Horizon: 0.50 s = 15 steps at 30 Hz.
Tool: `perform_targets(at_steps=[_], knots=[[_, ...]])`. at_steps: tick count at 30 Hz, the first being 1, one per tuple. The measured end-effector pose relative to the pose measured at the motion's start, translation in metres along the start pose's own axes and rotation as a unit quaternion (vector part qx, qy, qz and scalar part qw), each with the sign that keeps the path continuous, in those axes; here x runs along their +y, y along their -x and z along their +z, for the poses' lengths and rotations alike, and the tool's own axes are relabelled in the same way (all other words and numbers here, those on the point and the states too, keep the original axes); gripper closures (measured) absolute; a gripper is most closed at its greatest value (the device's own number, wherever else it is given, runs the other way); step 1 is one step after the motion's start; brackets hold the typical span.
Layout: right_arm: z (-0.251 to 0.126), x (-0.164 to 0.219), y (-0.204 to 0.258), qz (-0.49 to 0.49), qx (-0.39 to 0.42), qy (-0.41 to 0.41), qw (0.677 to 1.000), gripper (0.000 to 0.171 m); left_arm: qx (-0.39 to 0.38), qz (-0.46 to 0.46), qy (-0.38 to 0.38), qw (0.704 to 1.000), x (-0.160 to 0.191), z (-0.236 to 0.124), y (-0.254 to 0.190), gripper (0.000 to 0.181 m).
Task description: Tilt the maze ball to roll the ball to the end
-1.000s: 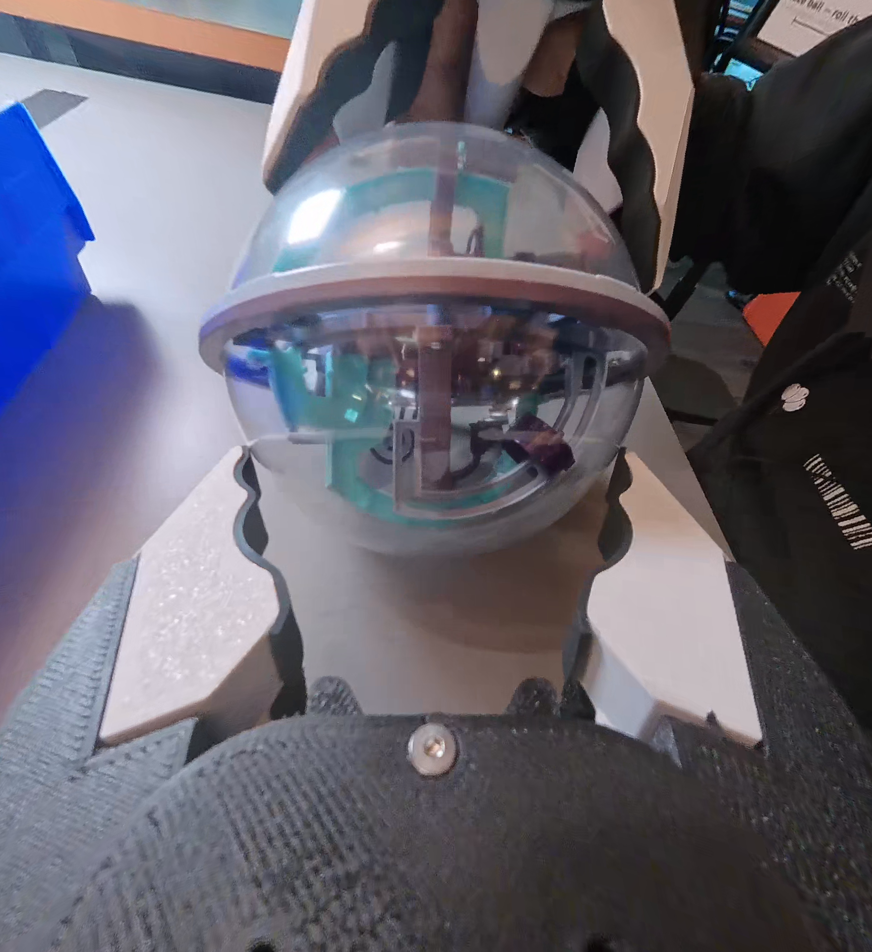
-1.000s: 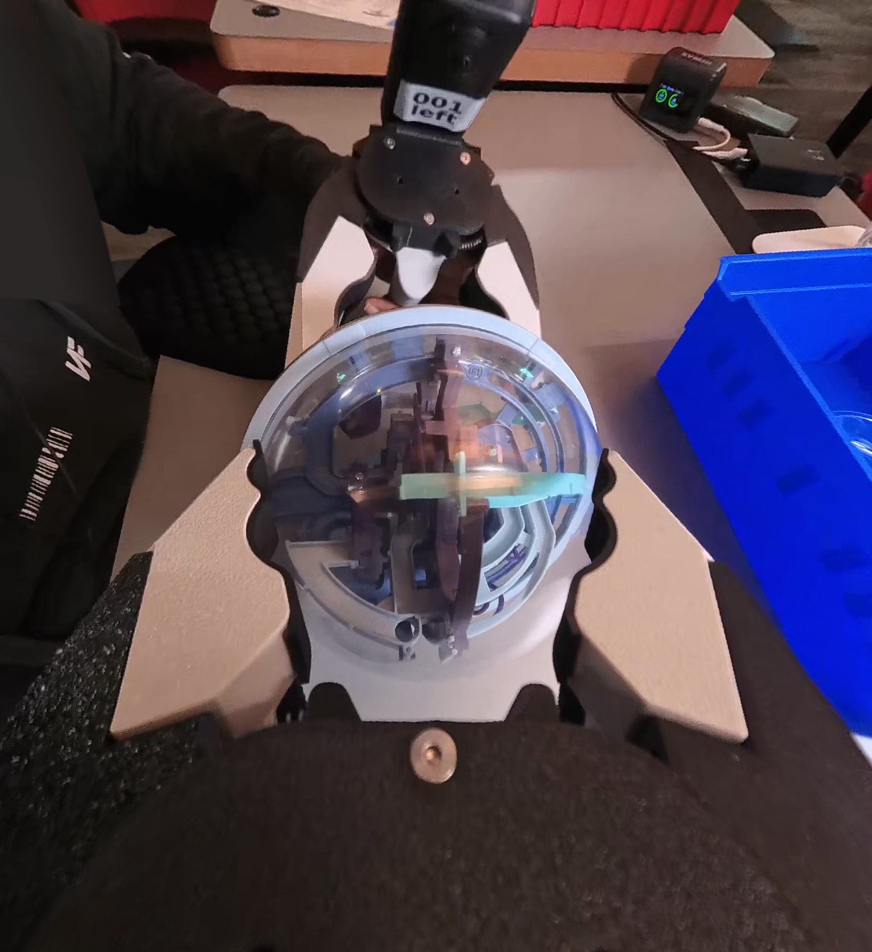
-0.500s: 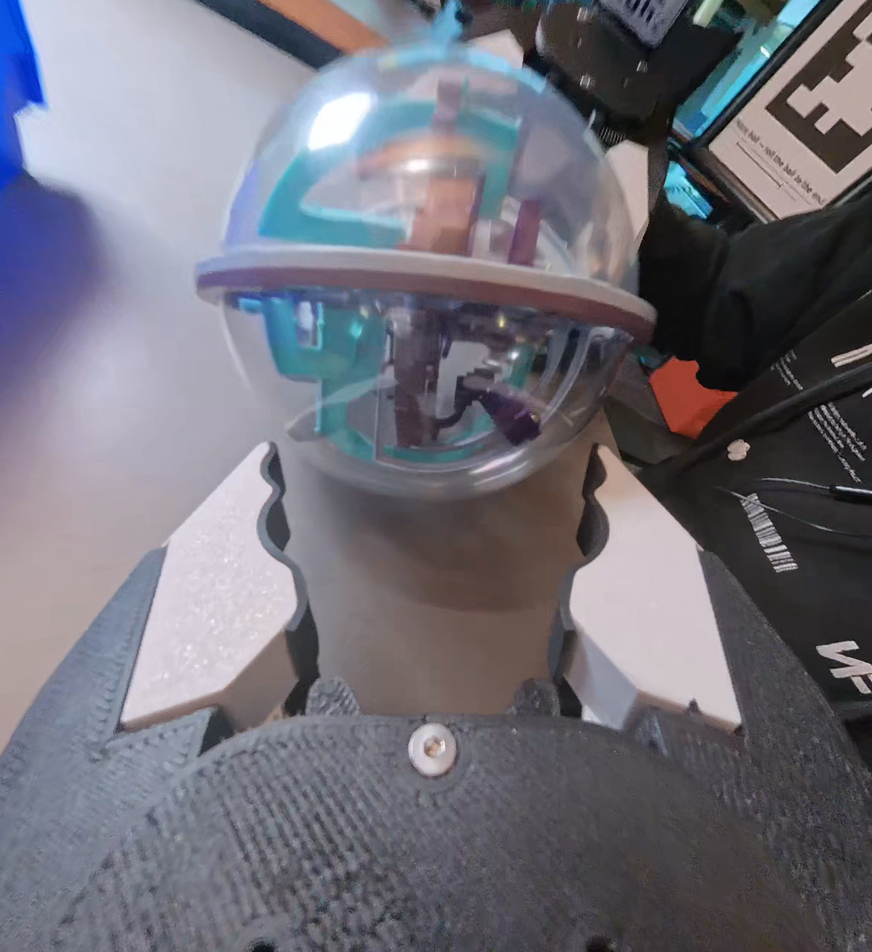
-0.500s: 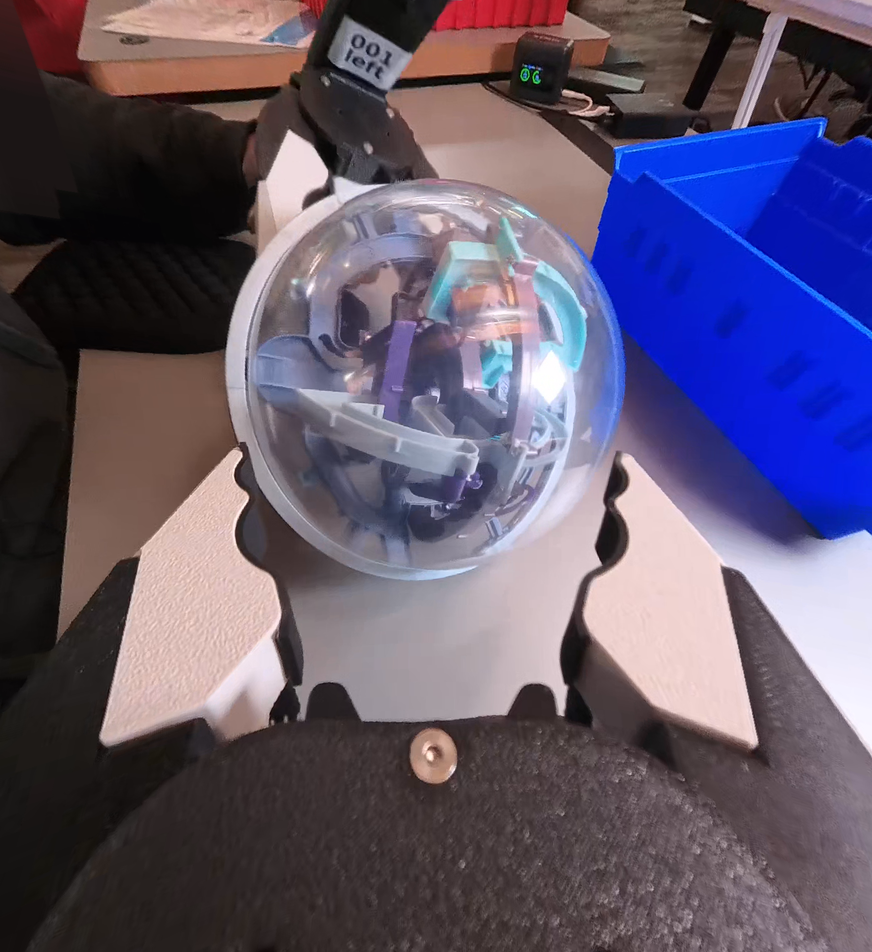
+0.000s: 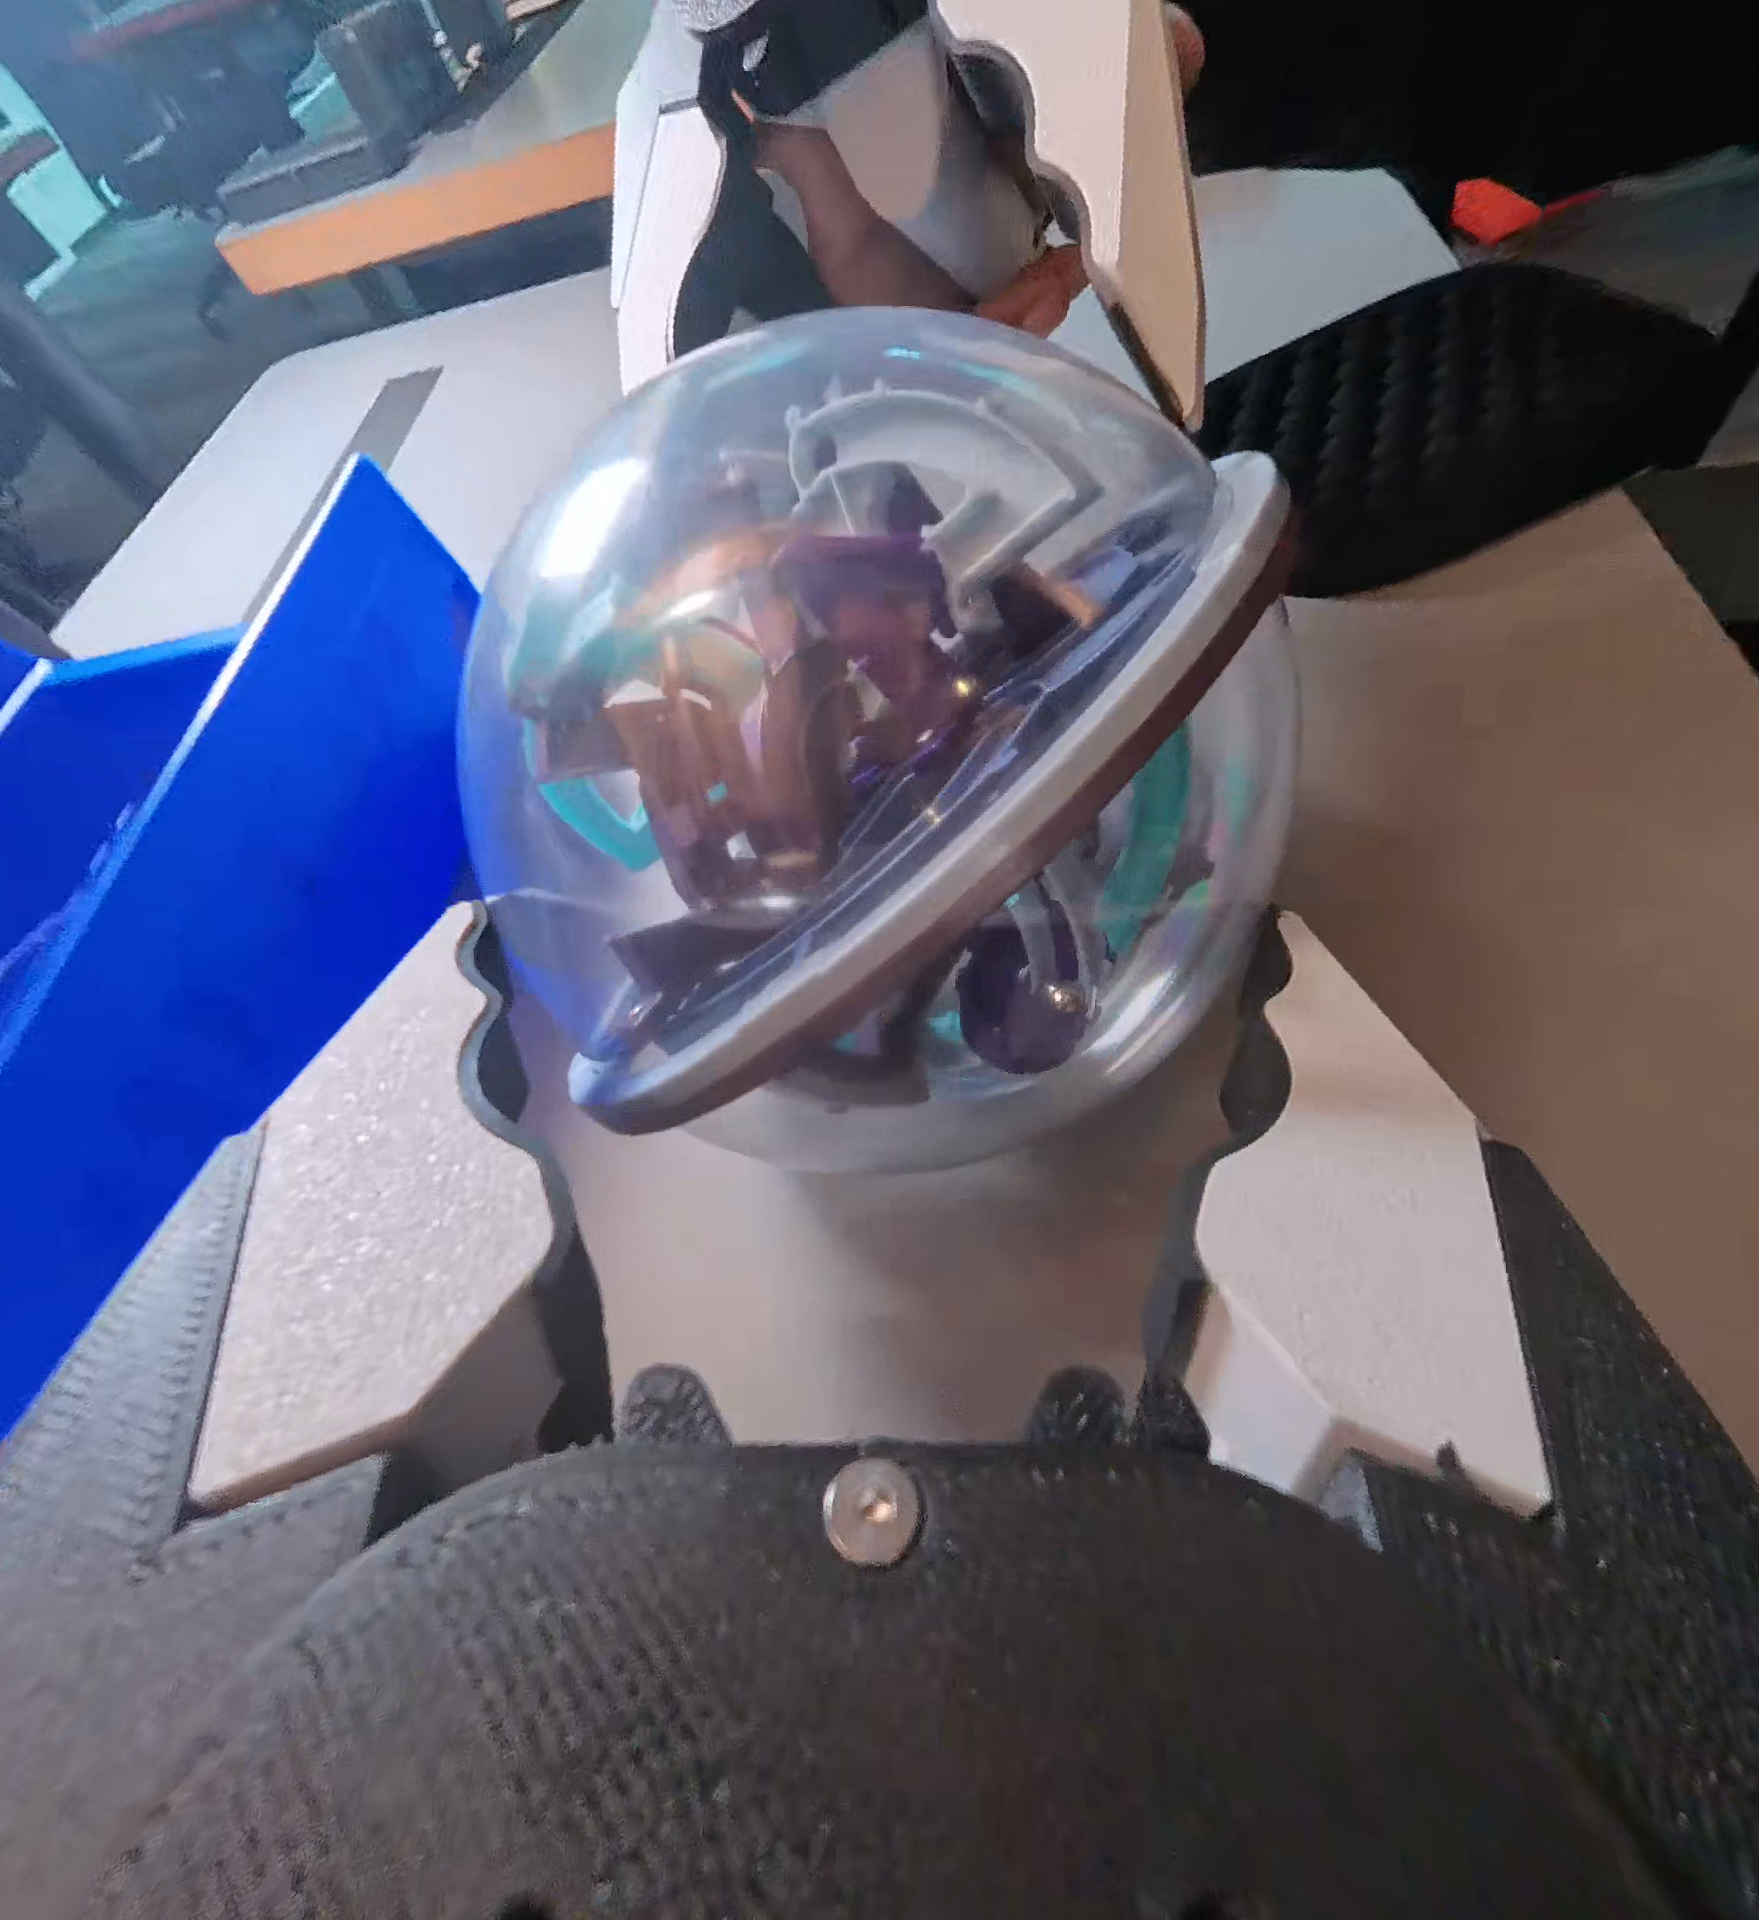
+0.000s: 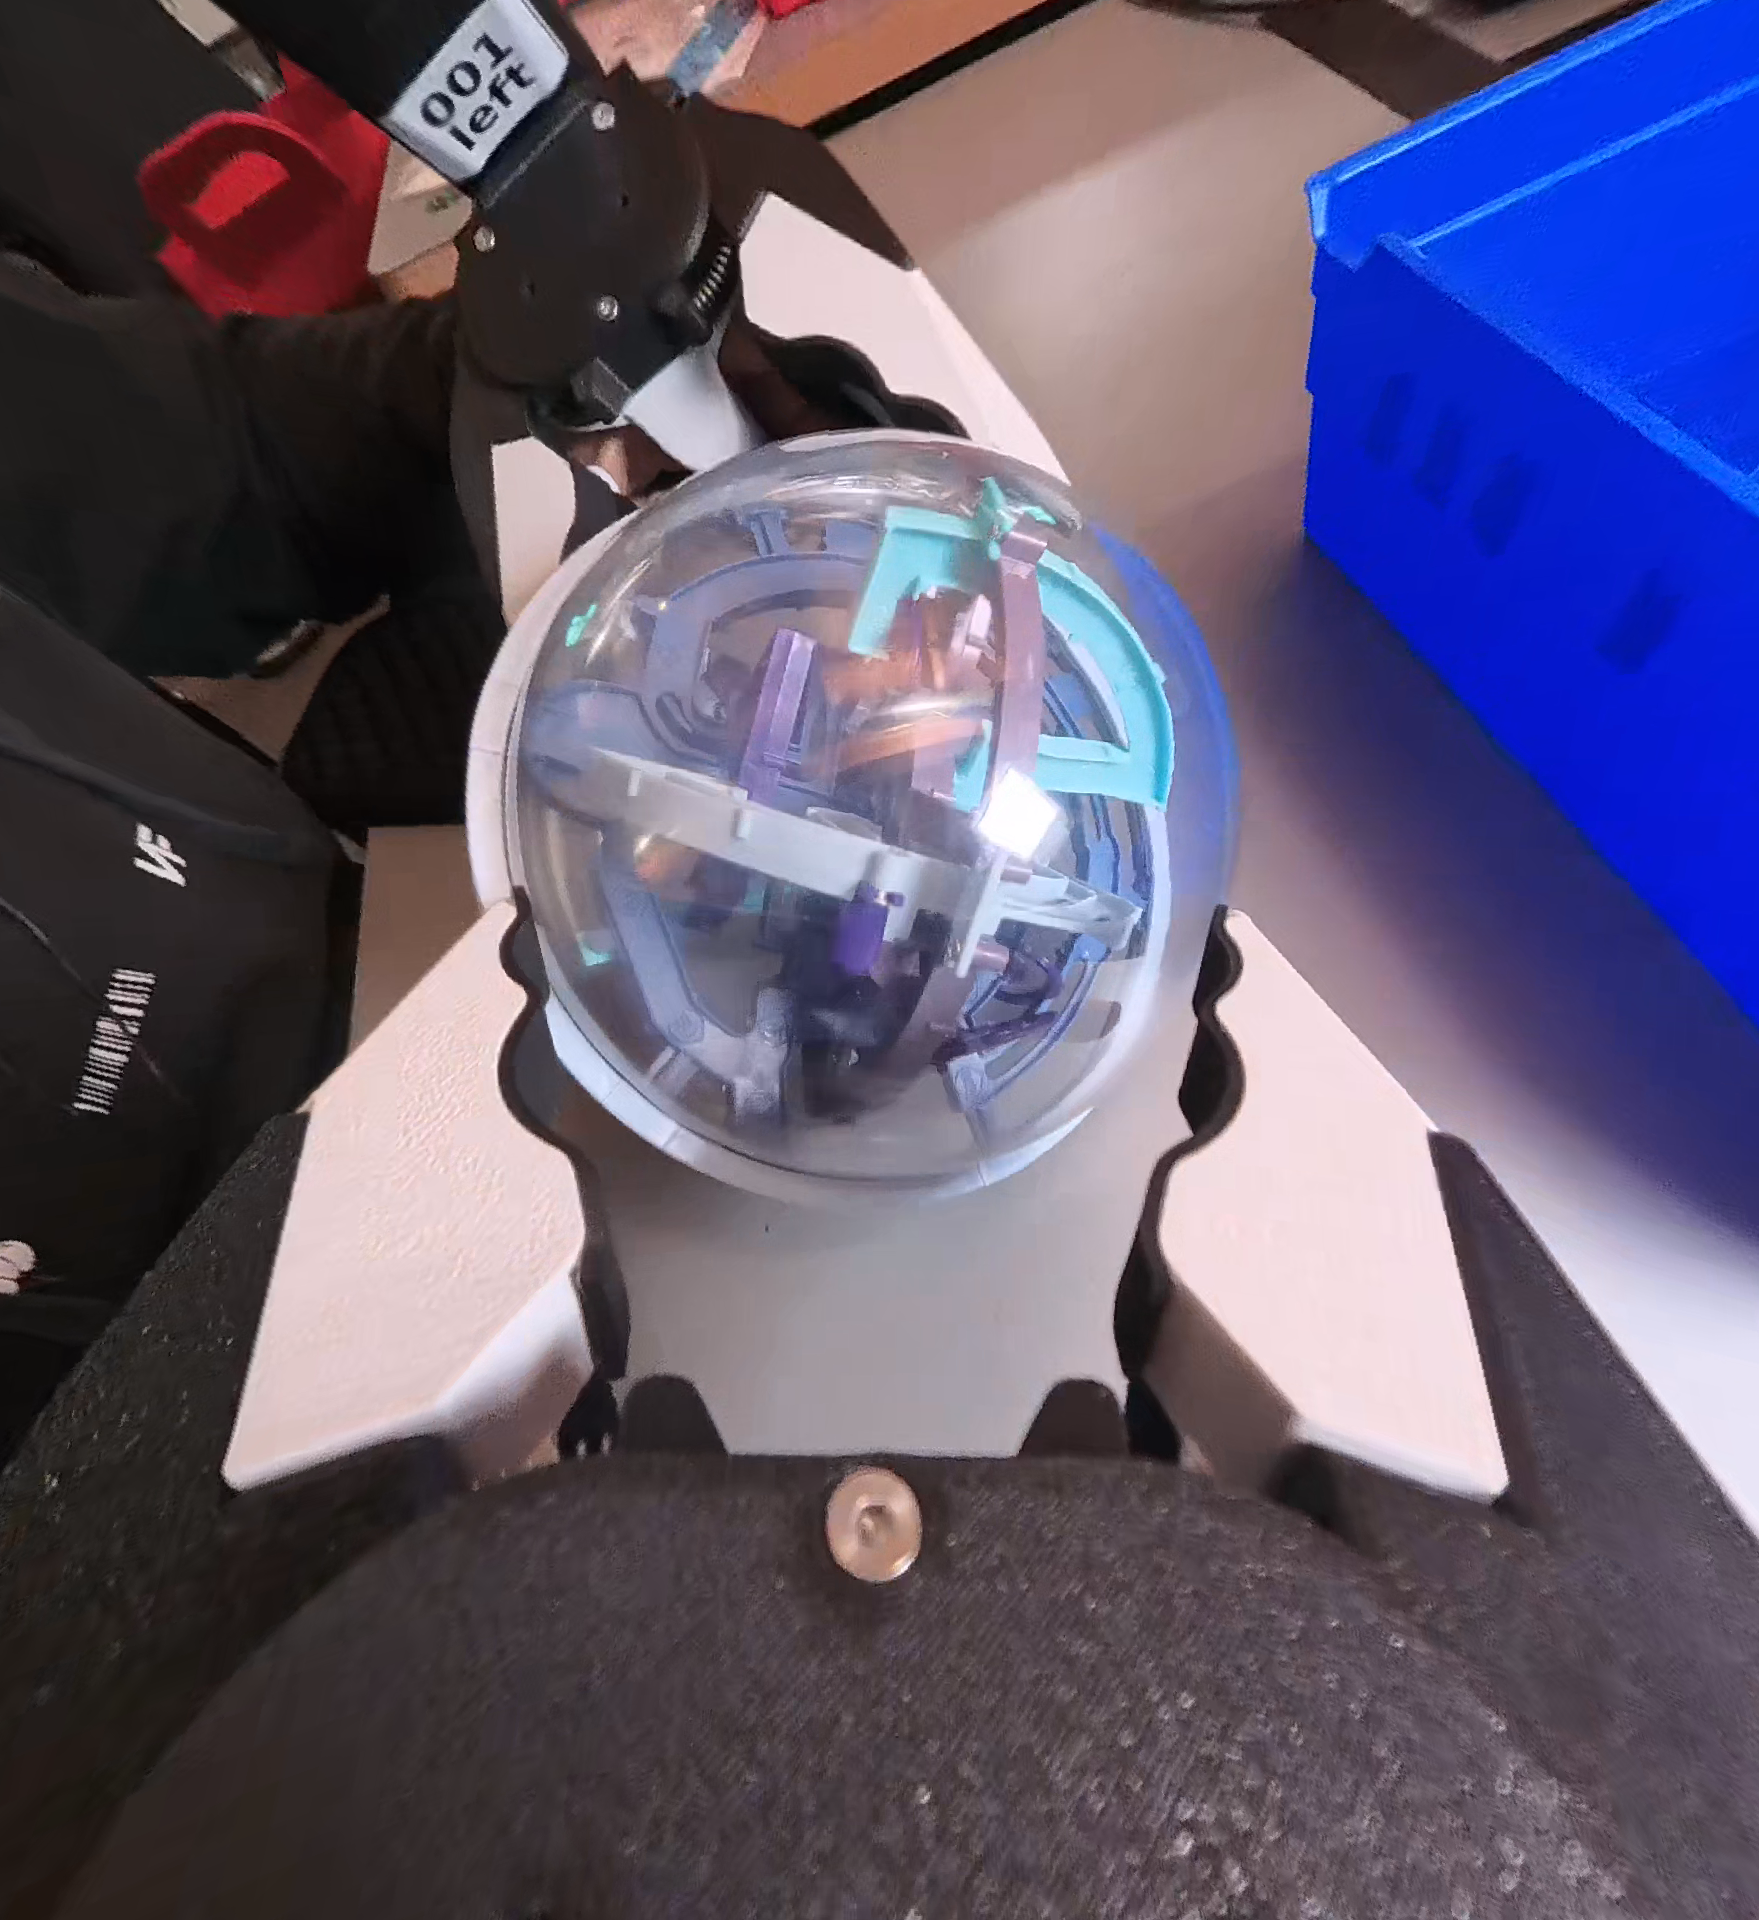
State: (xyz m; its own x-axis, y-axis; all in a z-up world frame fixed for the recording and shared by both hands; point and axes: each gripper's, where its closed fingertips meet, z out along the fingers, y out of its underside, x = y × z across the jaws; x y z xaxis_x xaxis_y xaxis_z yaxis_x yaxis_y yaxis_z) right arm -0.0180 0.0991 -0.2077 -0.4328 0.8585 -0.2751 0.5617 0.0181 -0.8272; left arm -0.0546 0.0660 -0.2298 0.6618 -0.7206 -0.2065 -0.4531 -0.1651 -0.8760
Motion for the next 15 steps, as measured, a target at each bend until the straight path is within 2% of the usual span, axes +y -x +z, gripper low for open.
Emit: perform_targets(at_steps=[4,8,15], knots=[[0.005,-0.009,-0.004,0.019,-0.013,-0.011,1.000,0.048,0.005,-0.051,-0.023,0.998,0.006,-0.004,0.004,0.044],[-0.008,-0.017,0.000,0.033,-0.021,-0.062,0.997,0.045,0.029,-0.106,-0.041,0.993,0.013,-0.004,0.004,0.046],[-0.009,0.011,0.006,0.001,0.029,-0.033,0.999,0.043,0.079,-0.202,-0.073,0.973,0.009,0.000,0.003,0.051]])
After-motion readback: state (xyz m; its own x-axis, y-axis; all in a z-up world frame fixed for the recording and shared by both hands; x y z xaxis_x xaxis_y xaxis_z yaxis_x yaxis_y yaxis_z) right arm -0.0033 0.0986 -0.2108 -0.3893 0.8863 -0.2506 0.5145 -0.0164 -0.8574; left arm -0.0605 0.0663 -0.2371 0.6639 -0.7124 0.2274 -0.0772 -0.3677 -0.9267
